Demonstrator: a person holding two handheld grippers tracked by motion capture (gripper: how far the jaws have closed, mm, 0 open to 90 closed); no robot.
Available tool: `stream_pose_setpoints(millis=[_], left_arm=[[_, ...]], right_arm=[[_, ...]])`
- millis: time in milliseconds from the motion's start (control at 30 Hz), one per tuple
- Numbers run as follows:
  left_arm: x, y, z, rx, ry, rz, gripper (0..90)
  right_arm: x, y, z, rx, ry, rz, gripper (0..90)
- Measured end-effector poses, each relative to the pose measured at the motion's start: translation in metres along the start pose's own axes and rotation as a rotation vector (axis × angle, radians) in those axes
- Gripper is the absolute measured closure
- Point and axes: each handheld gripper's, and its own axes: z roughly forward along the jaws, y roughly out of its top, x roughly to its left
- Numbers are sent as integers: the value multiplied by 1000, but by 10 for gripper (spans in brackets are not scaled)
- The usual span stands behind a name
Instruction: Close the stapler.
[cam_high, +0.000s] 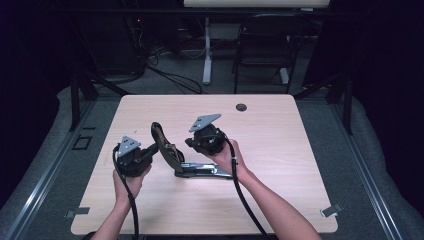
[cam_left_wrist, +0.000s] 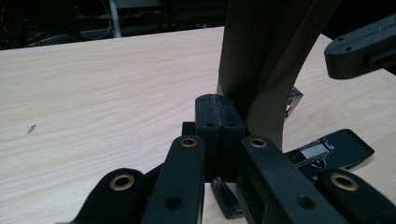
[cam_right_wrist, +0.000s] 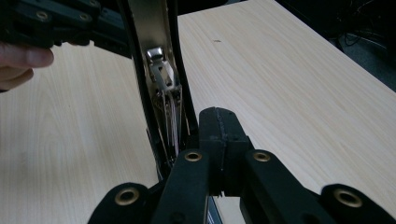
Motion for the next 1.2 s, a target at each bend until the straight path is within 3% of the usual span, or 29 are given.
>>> stream_pose_setpoints(millis=[500, 800, 933, 1200], left_arm=[[-7, -4, 8, 38, -26, 31, 900], [-21, -6, 17, 88, -76, 103, 900], [-28, -7, 22, 105, -88, 135, 900], [-32, -10, 33, 149, -105, 144, 896]], right_arm=[[8, 9, -2, -33, 9, -14, 900], [13, 9, -7, -62, 11, -21, 900], [9, 4, -12, -59, -6, -13, 900], [-2, -14, -25, -67, -6, 24, 900]])
